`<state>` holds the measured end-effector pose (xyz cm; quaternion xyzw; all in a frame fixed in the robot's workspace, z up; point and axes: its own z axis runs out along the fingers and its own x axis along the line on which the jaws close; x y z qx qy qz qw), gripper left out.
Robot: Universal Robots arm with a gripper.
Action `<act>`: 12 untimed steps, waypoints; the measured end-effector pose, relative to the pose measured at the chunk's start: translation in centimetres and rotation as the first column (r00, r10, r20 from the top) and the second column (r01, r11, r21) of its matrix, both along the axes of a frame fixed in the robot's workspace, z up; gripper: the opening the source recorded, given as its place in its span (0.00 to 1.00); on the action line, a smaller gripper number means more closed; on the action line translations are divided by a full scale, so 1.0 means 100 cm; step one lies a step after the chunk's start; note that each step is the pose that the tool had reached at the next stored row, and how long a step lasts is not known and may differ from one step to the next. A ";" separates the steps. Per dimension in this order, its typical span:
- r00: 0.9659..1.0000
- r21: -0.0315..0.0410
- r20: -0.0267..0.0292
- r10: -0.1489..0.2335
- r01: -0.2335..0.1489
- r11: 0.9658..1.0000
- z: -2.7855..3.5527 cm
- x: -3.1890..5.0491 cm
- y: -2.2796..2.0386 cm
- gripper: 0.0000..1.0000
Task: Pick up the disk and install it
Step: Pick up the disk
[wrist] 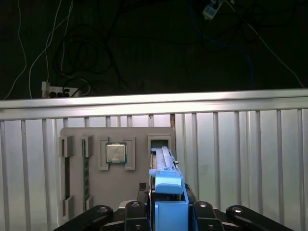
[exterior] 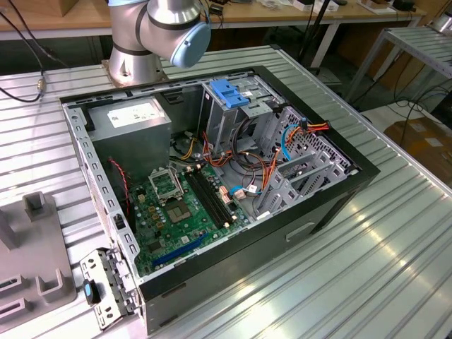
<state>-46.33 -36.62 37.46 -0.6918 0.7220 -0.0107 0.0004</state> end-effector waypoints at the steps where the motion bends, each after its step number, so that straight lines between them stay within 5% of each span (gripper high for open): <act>1: 1.000 0.000 0.000 0.000 0.000 1.000 0.0005 0.0000 0.0000 0.37; 12: 1.000 0.000 -0.001 0.000 0.000 1.000 0.0092 0.0000 0.0000 0.37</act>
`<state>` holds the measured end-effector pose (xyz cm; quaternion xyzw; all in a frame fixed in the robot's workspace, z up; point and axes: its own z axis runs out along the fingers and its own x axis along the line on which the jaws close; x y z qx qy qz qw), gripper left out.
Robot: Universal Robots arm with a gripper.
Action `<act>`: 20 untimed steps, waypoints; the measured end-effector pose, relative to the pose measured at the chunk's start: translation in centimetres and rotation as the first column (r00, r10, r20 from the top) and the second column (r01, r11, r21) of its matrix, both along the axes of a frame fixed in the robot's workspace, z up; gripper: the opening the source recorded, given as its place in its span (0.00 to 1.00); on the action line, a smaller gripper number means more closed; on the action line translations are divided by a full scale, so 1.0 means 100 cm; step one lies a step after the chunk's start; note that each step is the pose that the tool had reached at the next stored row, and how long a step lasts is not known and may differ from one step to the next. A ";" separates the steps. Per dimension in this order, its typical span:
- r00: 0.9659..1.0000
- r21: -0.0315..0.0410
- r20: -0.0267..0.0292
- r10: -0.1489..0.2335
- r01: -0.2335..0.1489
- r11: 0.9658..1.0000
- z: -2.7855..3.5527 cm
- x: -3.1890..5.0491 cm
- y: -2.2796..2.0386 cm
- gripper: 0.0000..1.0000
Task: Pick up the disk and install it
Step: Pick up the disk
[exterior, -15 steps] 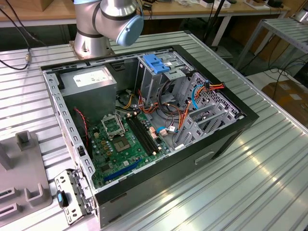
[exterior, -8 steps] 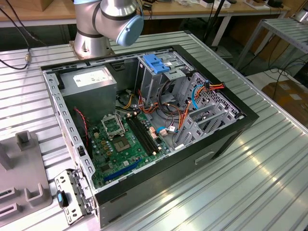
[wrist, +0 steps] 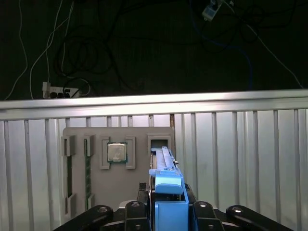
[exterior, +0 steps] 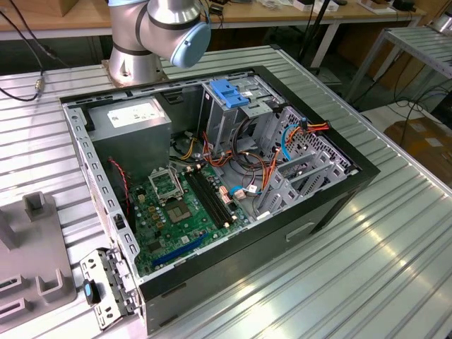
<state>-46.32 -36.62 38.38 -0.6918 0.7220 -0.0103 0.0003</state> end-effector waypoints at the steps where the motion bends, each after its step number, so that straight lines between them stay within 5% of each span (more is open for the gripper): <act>1: 1.000 0.000 0.000 0.000 0.000 1.000 0.0008 0.0000 0.0000 0.37; 20: 1.000 0.006 -0.001 0.000 0.000 1.000 0.0124 0.0000 0.0000 0.37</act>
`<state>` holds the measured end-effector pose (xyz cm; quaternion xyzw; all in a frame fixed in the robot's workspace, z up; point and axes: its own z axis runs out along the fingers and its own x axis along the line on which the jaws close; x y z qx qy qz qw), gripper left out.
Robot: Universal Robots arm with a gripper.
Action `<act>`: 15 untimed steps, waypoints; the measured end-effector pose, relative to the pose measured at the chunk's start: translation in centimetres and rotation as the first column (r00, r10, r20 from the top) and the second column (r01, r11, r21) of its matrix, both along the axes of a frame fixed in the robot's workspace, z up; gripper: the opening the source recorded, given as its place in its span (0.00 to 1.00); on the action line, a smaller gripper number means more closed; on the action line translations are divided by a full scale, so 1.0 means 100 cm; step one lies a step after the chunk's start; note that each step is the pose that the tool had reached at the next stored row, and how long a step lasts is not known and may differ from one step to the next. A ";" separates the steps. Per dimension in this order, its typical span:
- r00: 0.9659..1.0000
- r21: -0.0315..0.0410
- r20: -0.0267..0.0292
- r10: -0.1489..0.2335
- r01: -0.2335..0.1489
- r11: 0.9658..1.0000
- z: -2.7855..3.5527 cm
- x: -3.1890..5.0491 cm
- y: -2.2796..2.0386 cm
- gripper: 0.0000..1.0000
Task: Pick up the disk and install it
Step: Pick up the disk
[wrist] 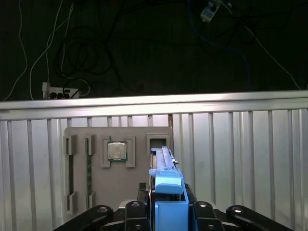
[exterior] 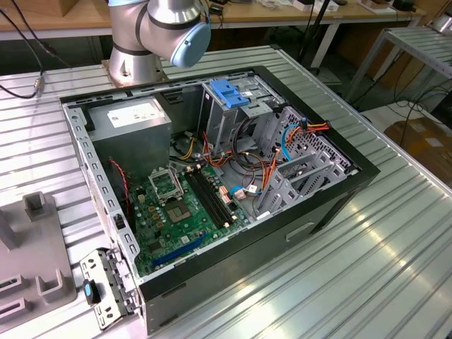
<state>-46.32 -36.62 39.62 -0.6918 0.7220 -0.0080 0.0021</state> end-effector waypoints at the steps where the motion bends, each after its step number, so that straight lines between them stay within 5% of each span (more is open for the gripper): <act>1: 1.000 0.000 0.000 0.000 0.000 1.000 0.0005 0.0000 0.0000 0.37; 15: 1.000 0.004 0.000 0.000 0.000 1.000 0.0106 0.0000 0.0000 0.37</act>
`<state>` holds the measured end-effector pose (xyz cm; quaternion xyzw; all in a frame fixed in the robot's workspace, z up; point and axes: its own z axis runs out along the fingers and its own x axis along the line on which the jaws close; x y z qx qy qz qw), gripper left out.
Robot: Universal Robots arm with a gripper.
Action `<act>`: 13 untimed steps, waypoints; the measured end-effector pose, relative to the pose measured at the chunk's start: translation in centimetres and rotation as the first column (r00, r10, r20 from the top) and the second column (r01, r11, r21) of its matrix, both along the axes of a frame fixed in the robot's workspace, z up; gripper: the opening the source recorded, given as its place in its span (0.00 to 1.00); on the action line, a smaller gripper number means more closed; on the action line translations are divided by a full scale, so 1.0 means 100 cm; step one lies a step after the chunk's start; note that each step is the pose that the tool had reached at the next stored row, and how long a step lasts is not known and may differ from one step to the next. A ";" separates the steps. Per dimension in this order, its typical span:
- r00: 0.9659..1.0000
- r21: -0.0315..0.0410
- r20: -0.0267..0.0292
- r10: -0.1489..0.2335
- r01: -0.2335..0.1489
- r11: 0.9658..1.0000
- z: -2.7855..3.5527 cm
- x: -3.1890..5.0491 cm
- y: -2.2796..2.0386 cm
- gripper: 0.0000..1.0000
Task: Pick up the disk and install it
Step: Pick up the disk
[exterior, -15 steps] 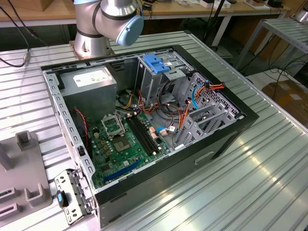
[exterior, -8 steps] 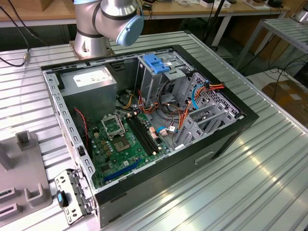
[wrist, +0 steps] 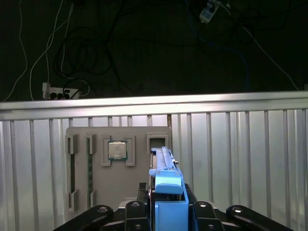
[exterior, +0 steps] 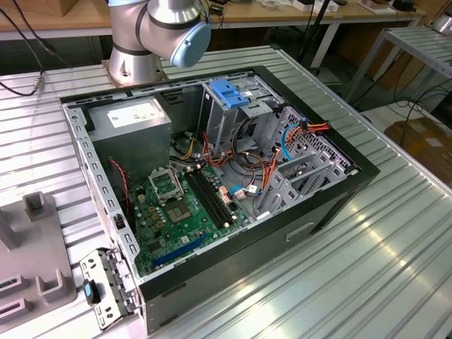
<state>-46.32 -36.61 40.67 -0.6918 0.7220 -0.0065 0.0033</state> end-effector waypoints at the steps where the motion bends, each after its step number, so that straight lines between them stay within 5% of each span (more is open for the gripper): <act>1: 1.000 0.000 0.000 0.000 0.000 1.000 0.0006 0.0000 0.0000 0.37; 13: 1.000 0.002 0.000 0.000 0.000 1.000 0.0083 0.0000 0.0000 0.37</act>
